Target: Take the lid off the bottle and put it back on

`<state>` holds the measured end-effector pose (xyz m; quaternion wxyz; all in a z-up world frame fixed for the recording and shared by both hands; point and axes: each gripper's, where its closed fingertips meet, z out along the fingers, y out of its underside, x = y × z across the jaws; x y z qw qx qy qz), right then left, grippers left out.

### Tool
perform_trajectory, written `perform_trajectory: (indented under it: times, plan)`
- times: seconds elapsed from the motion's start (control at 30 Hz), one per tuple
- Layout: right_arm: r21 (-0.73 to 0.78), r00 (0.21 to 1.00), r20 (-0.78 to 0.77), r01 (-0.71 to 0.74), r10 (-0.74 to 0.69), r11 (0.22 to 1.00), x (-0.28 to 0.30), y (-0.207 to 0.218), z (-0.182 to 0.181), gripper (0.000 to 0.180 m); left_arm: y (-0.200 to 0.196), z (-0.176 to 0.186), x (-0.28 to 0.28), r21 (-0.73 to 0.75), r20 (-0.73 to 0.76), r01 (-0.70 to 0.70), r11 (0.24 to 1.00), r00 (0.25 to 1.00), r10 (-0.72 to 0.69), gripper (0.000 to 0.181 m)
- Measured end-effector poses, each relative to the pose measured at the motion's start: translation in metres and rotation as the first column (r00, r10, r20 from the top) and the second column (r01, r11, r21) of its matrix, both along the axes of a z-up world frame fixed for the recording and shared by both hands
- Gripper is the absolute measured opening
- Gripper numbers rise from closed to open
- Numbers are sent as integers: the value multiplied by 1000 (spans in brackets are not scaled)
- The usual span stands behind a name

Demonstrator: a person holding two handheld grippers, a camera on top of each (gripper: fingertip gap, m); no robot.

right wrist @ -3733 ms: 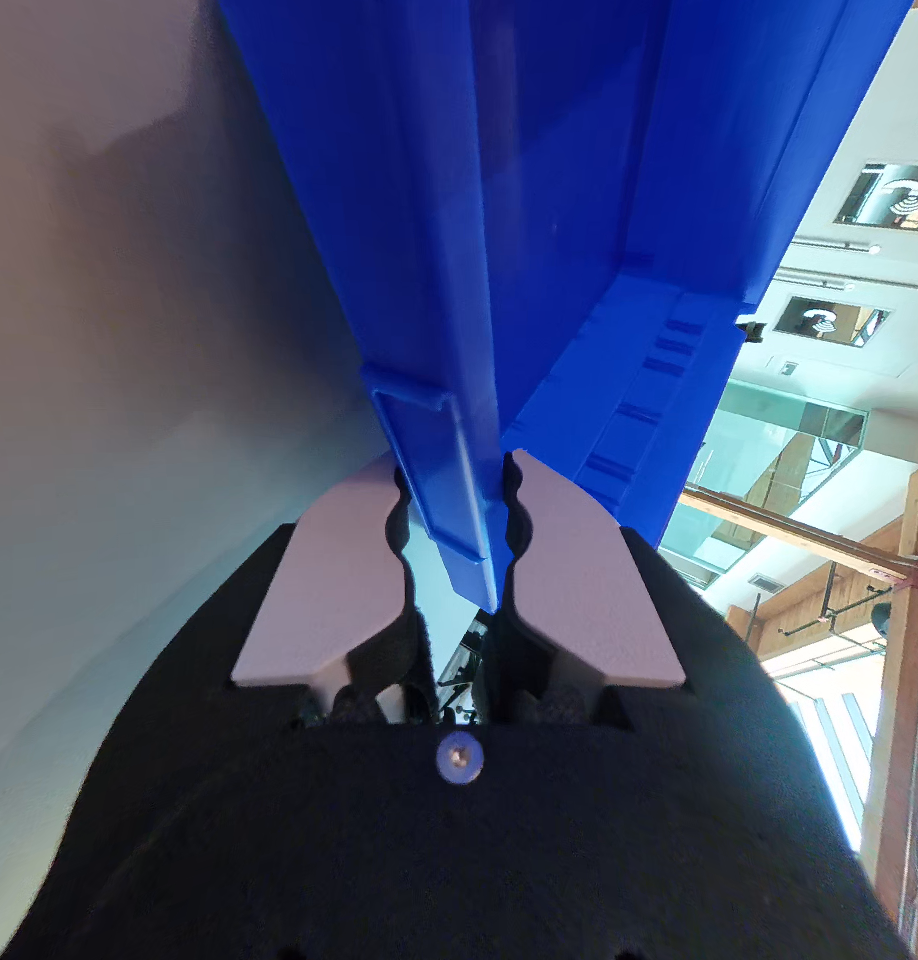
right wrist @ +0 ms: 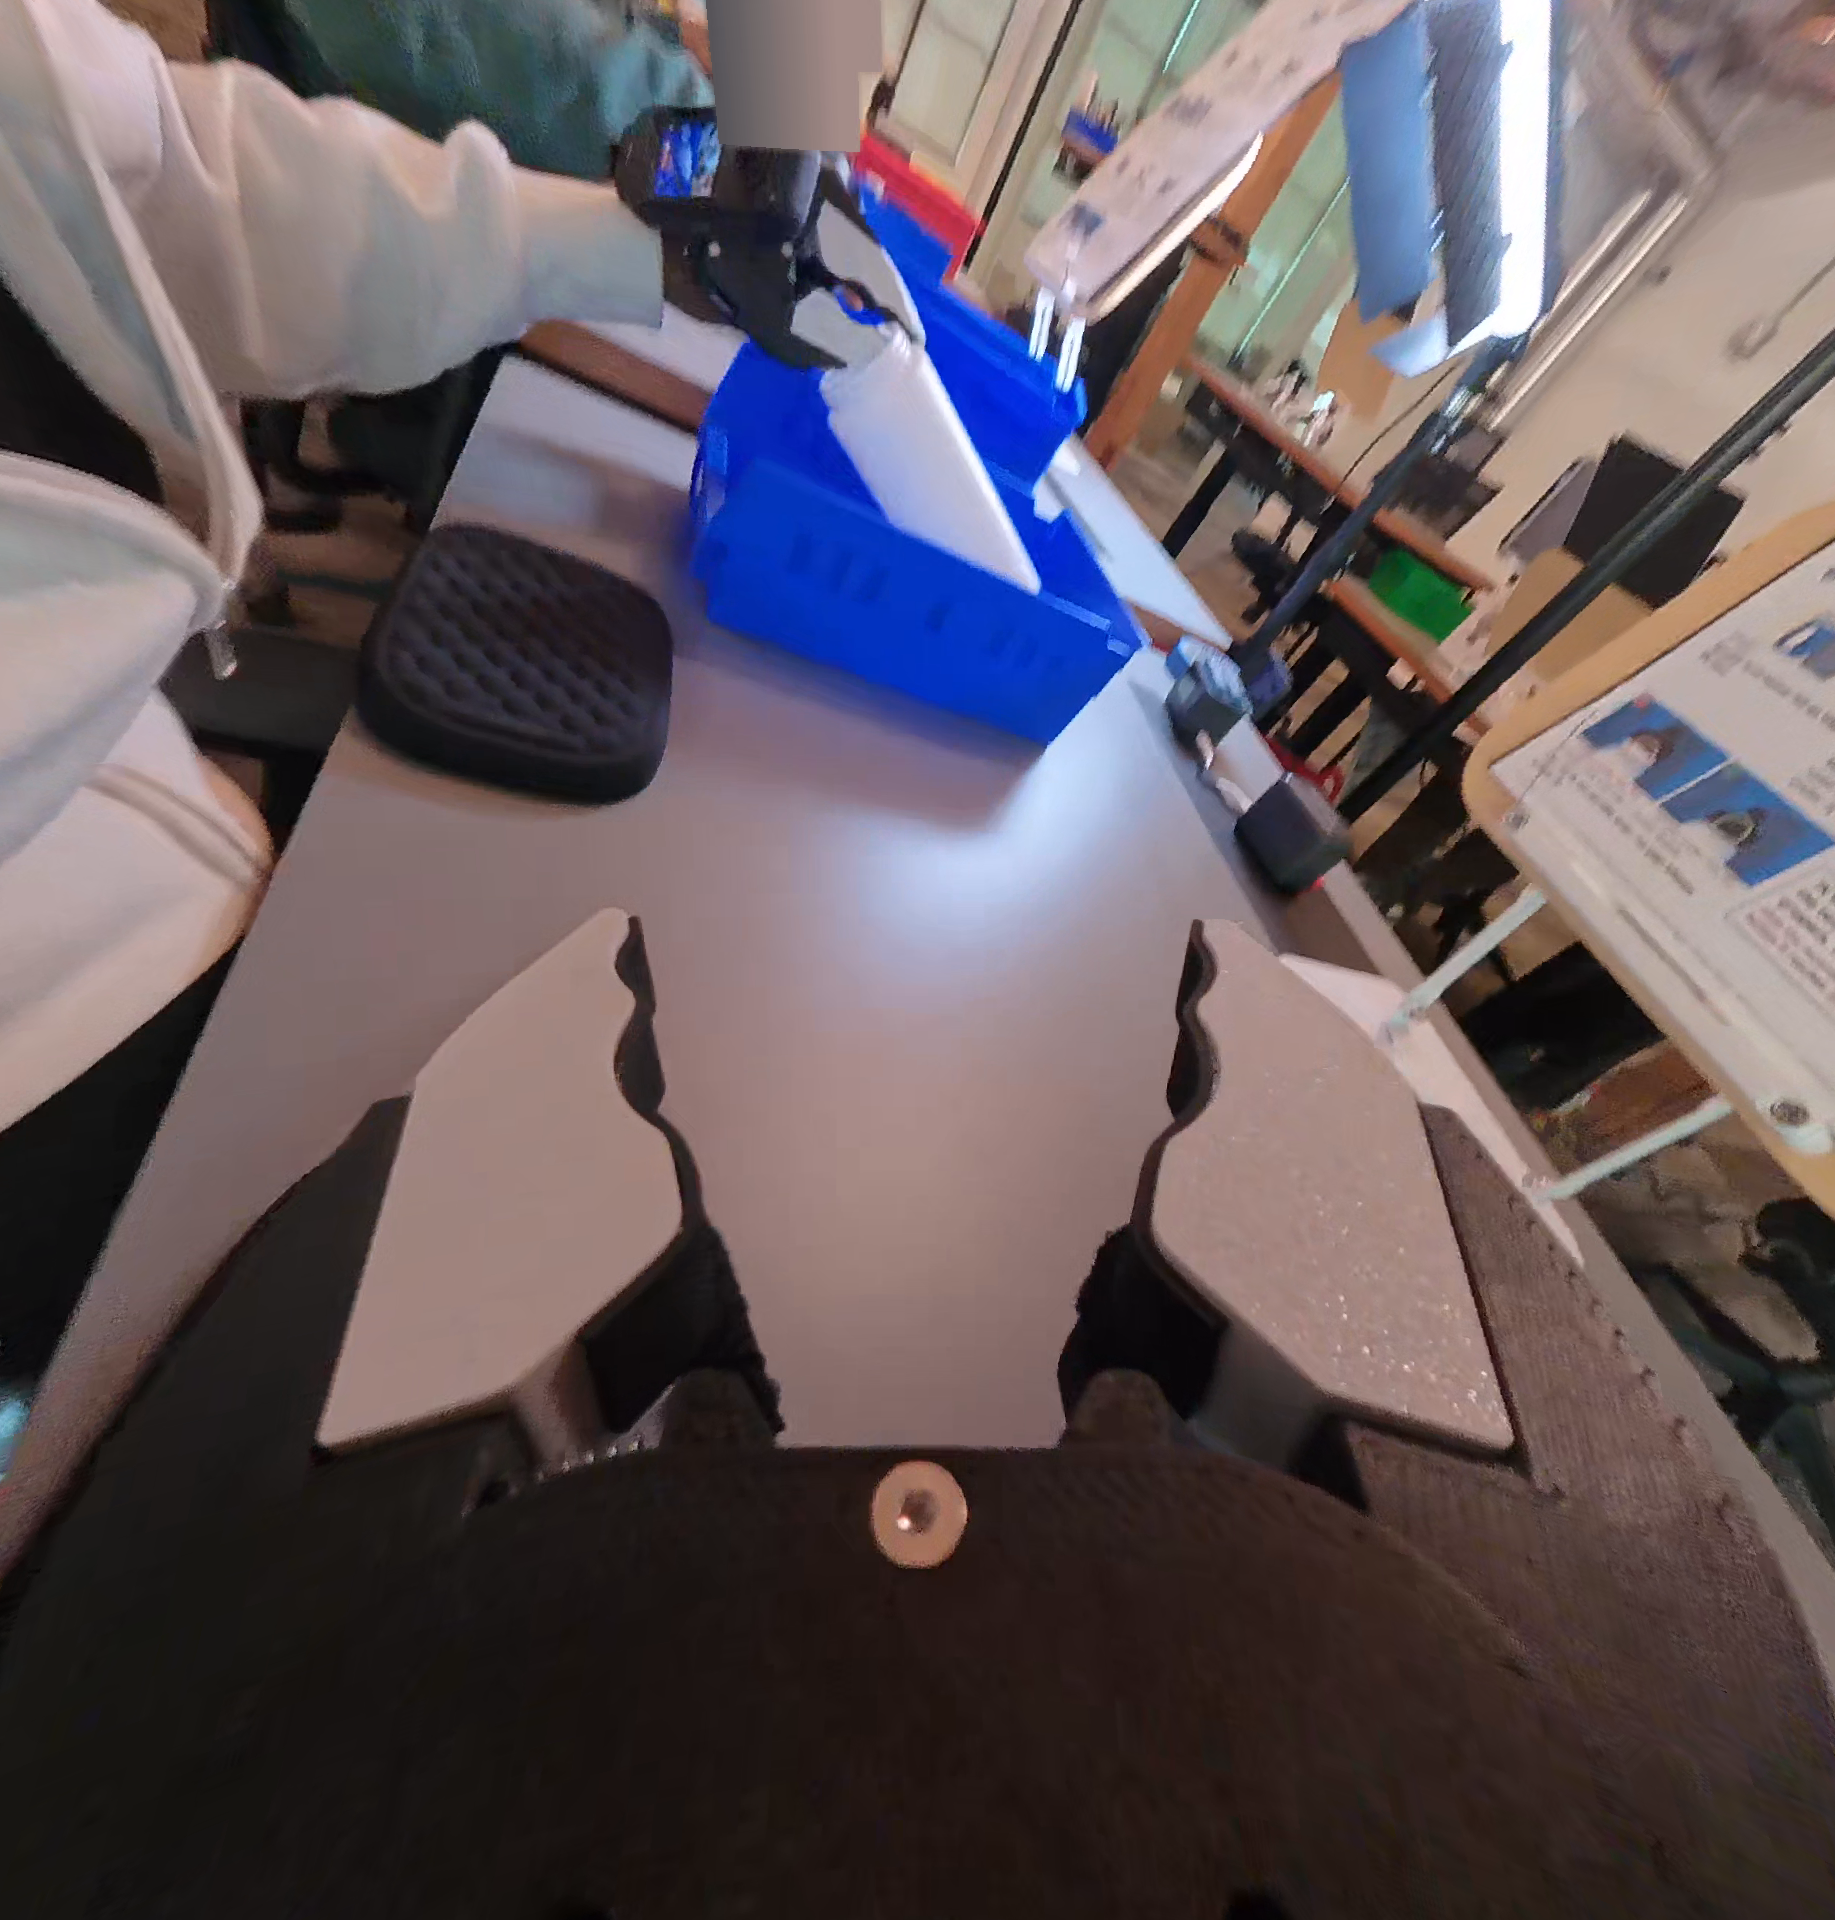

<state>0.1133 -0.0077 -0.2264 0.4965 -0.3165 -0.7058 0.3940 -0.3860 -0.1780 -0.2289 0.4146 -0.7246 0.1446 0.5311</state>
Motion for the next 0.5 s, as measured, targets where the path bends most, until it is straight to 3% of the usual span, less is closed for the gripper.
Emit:
perform_trajectory:
  times: [0.13, 0.23, 0.37, 0.5]
  plan:
    - [-22, 989, -143, 18, -21, 1000, -30, 5, -3, 98, -4, 72, 20, 142, 18, 60, 988, 998, -63, 5]
    - [-92, 980, -196, -7, -12, 996, -50, 2, -16, 108, 1, 110, 56, 120, 127, 171, 978, 974, -186, 5]
    - [-241, 973, -230, -59, 2, 969, -67, -2, -36, 114, 24, 125, 138, 6, 414, 461, 888, 807, -422, 5]
    - [-272, 980, -201, -66, 11, 960, -69, -6, -44, 118, 50, 117, 206, -155, 573, 634, 757, 682, -454, 5]
